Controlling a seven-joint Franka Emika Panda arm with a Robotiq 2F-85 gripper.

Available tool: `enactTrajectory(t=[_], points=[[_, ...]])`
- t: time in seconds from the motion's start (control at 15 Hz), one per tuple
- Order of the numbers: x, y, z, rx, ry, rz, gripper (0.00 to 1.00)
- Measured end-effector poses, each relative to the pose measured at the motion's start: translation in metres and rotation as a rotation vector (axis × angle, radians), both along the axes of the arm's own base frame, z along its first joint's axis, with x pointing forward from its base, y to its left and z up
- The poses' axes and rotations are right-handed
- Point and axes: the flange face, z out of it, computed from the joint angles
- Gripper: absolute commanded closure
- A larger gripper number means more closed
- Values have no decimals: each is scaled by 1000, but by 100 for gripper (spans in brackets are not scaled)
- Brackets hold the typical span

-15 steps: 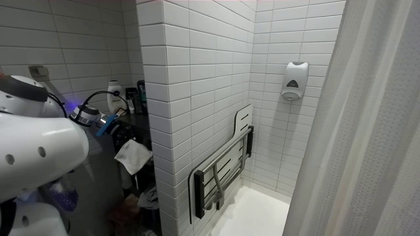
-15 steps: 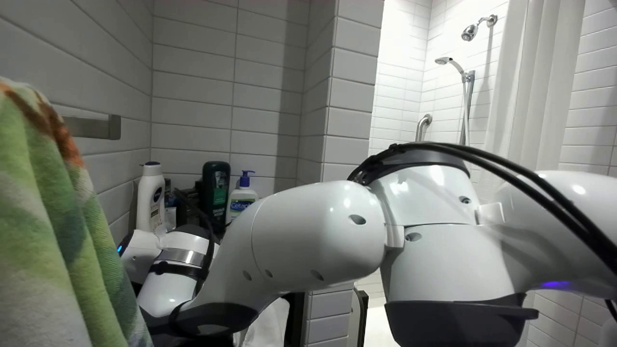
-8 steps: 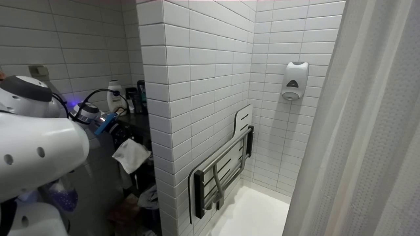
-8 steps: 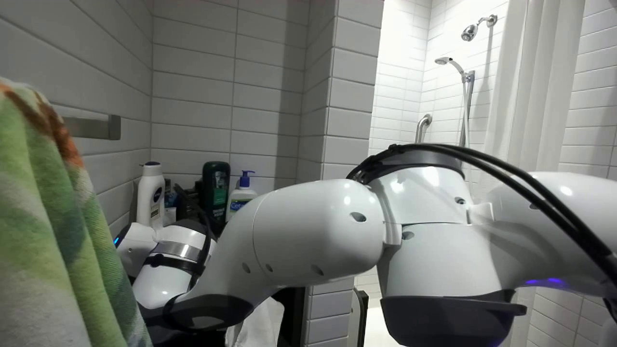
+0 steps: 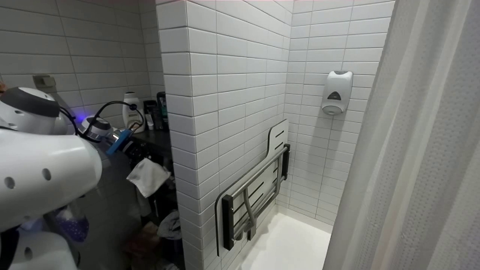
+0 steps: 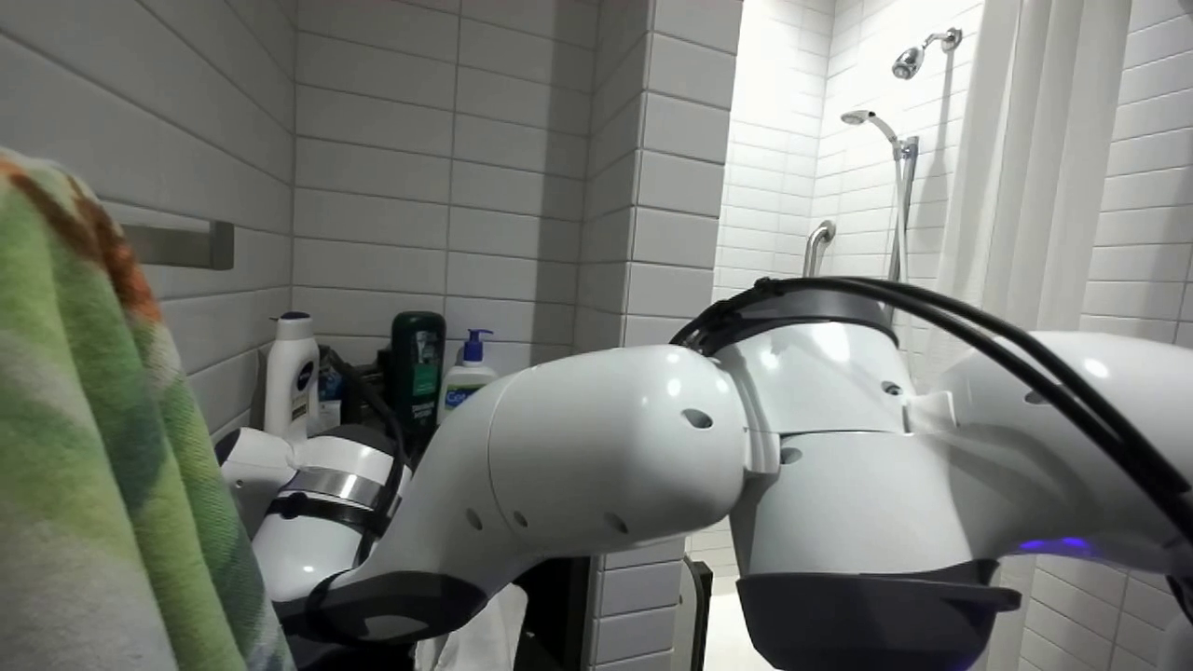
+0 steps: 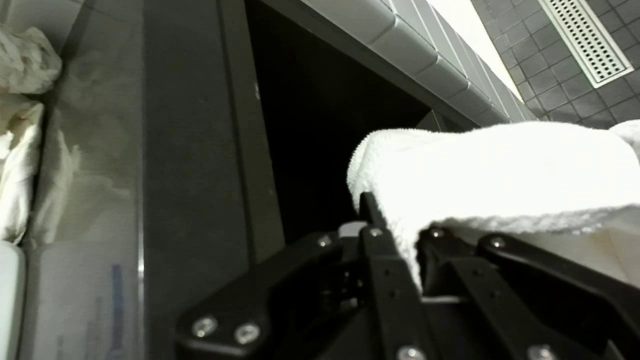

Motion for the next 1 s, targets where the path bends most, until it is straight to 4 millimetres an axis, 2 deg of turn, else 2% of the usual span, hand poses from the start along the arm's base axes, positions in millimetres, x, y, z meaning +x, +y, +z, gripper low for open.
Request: enactTrajectory(t=[0.6, 0.87, 1.0], points=[[0, 6, -2, 25, -15, 23, 98], [-4, 27, -8, 102, -63, 137, 98], [-5, 24, -8, 116, -63, 162, 98]])
